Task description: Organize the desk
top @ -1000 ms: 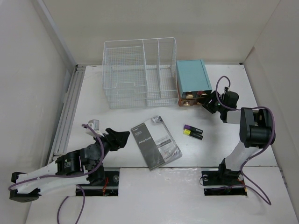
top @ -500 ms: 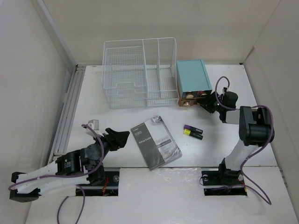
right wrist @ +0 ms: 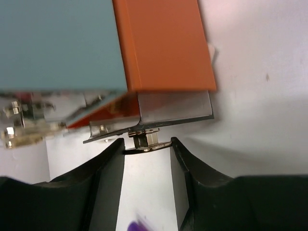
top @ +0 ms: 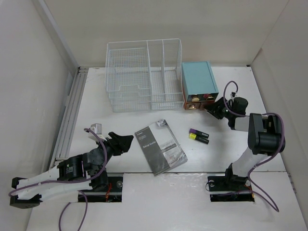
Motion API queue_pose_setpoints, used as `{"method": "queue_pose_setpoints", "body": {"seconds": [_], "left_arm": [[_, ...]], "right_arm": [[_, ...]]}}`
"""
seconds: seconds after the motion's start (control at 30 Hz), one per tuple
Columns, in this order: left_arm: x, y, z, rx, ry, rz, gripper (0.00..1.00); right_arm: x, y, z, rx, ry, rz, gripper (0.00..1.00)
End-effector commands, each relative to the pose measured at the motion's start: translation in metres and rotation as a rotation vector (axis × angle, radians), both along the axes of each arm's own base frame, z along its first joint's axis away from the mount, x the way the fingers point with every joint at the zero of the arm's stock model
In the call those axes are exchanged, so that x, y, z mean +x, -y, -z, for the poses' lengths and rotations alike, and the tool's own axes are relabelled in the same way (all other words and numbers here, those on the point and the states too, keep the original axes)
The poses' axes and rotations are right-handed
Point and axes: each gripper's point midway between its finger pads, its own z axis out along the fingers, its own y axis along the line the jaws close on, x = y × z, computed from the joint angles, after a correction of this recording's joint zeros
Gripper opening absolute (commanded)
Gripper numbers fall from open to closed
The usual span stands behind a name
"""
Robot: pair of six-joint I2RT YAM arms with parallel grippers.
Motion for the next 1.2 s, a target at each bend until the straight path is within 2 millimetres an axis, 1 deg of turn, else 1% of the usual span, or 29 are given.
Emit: {"method": "queue_pose_setpoints", "body": {"seconds": [0.0, 0.1, 0.13, 0.2, 0.27, 0.3, 0.37, 0.43, 0.47, 0.5, 0.53, 0.57, 0.6, 0.63, 0.7, 0.73, 0.77, 0.8, 0.83, 0.87, 0.9, 0.93, 0.97, 1.0, 1.03, 1.07, 1.1, 1.13, 1.17], "left_arm": [[0.002, -0.003, -0.012, -0.024, 0.008, -0.019, 0.62], [0.001, -0.002, -0.011, -0.024, 0.005, -0.010, 0.62], [0.001, -0.002, -0.011, -0.024, 0.005, -0.010, 0.62], [0.001, -0.002, -0.011, -0.024, 0.005, -0.010, 0.62], [0.001, -0.002, -0.011, -0.016, 0.009, -0.009, 0.62], [0.001, -0.002, -0.011, -0.016, 0.009, -0.009, 0.62], [0.001, -0.001, -0.013, -0.025, 0.011, -0.009, 0.62], [0.001, -0.001, -0.013, -0.025, 0.011, -0.009, 0.62], [0.001, -0.001, -0.013, -0.025, 0.011, -0.009, 0.62], [0.001, -0.001, -0.013, -0.025, 0.011, -0.009, 0.62], [0.001, -0.001, -0.013, -0.025, 0.011, -0.009, 0.62], [0.001, -0.001, -0.013, -0.025, 0.011, -0.009, 0.62], [0.001, -0.001, -0.013, -0.025, 0.011, -0.009, 0.62], [0.001, -0.001, -0.015, -0.027, 0.017, -0.007, 0.62], [0.002, 0.000, -0.013, -0.019, 0.021, -0.005, 0.62], [0.002, 0.000, -0.013, -0.019, 0.021, -0.005, 0.62], [0.002, 0.001, -0.015, -0.029, 0.024, -0.005, 0.62], [0.002, 0.001, -0.014, -0.021, 0.027, -0.003, 0.62], [0.002, 0.001, -0.014, -0.021, 0.027, -0.003, 0.62], [0.002, 0.001, -0.014, -0.021, 0.027, -0.003, 0.62], [0.002, 0.002, -0.017, -0.031, 0.030, -0.004, 0.62], [0.002, 0.001, -0.014, -0.031, 0.030, -0.004, 0.62], [0.002, 0.001, -0.014, -0.022, 0.034, -0.002, 0.62], [0.002, 0.001, -0.014, -0.022, 0.034, -0.002, 0.62], [0.001, 0.002, -0.014, -0.023, 0.031, 0.010, 0.62], [0.001, 0.002, -0.014, -0.023, 0.031, 0.010, 0.62], [0.000, 0.004, -0.013, -0.024, 0.029, 0.019, 0.61], [0.000, 0.004, -0.013, -0.024, 0.029, 0.019, 0.61], [0.000, 0.004, -0.013, -0.024, 0.029, 0.019, 0.61]], "right_arm": [[-0.019, -0.007, -0.019, -0.033, 0.068, -0.113, 0.28], [-0.044, -0.007, -0.012, -0.060, 0.026, -0.164, 0.30], [-0.049, -0.007, -0.010, -0.069, 0.011, -0.174, 0.30], [-0.061, -0.007, -0.005, -0.099, -0.007, -0.216, 0.33], [-0.070, -0.007, -0.003, -0.091, -0.040, -0.240, 0.40], [-0.070, -0.004, -0.003, -0.102, -0.043, -0.241, 0.50], [-0.076, -0.009, -0.004, -0.078, -0.044, -0.275, 0.53], [-0.078, -0.013, -0.008, -0.056, -0.034, -0.300, 0.60], [-0.081, -0.019, -0.015, -0.031, -0.012, -0.333, 0.63], [-0.084, -0.022, -0.018, -0.019, 0.001, -0.358, 0.63], [-0.086, -0.026, -0.029, -0.010, 0.043, -0.392, 0.64], [-0.094, -0.036, -0.043, 0.037, 0.082, -0.455, 0.64], [-0.100, -0.040, -0.053, 0.060, 0.108, -0.490, 0.65], [-0.105, -0.044, -0.064, 0.074, 0.143, -0.522, 0.65], [-0.119, -0.055, -0.095, 0.087, 0.235, -0.595, 0.65], [-0.125, -0.062, -0.105, 0.085, 0.267, -0.632, 0.65], [-0.131, -0.067, -0.118, 0.065, 0.322, -0.672, 0.62], [-0.139, -0.074, -0.127, 0.079, 0.346, -0.724, 0.60], [-0.144, -0.086, -0.133, 0.074, 0.364, -0.775, 0.58], [-0.144, -0.095, -0.151, 0.032, 0.451, -0.833, 0.50], [-0.146, -0.105, -0.163, 0.005, 0.511, -0.883, 0.40], [-0.156, -0.125, -0.169, -0.012, 0.525, -0.950, 0.27], [-0.151, -0.131, -0.167, -0.145, 0.611, -0.988, 0.03], [-0.137, -0.135, -0.192, -0.308, 0.684, -0.985, 0.00], [-0.110, -0.126, -0.177, -0.561, 0.617, -0.895, 0.00], [-0.124, -0.145, -0.164, -0.703, 0.598, -0.985, 0.00], [-0.101, -0.127, -0.158, -0.993, 0.613, -0.951, 0.00], [-0.108, -0.137, -0.149, -1.031, 0.649, -1.034, 0.00], [-0.100, -0.125, -0.138, -1.167, 0.598, -1.005, 0.00]]}}
